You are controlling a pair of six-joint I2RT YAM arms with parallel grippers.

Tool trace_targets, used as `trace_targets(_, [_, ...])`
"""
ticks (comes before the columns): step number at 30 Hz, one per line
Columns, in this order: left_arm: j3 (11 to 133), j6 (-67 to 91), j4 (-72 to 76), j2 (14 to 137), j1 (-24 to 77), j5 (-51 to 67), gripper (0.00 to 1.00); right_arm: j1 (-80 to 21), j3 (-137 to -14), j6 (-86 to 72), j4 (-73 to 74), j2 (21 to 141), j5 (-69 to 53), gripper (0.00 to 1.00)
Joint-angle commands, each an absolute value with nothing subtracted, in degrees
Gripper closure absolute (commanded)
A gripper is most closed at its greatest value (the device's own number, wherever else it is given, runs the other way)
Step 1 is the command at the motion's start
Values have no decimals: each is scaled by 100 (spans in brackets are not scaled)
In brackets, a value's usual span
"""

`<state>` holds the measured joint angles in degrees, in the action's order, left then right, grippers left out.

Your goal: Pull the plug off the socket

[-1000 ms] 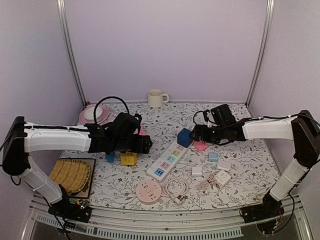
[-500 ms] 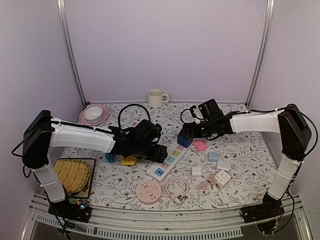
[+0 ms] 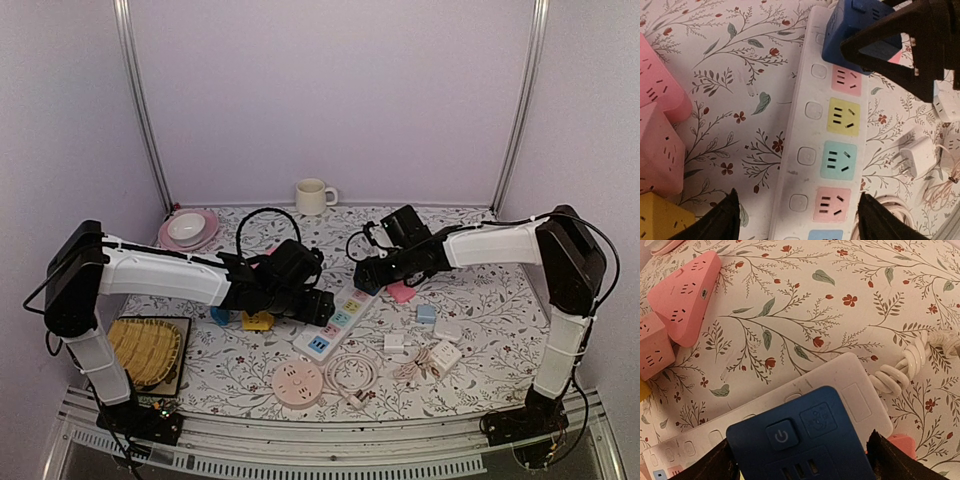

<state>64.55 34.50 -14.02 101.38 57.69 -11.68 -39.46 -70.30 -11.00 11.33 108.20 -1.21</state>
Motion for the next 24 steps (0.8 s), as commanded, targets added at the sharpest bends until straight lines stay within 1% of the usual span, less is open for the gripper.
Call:
trace_targets(1, [6438, 3395, -1389, 10081, 5825, -1259, 19, -4008, -7222, -934, 1248, 10952, 121, 11])
trace_targets(9, [6414, 3418, -1389, 10065, 5826, -1248, 19, -4100, -7190, -1008, 1274, 10943, 264, 21])
trace_targets(13, [6424, 3408, -1376, 10077, 5827, -1220, 19, -4117, -7163, -1095, 1354, 10913, 390, 30])
trace_targets(20, [6510, 3348, -1378, 10150, 5820, -1216, 19, -4144, -6913, -1419, 1523, 10528, 597, 39])
trace_targets(24, [6598, 3331, -1341, 10230, 5825, -1141, 19, -4212, -6588, -1756, 1590, 10222, 688, 41])
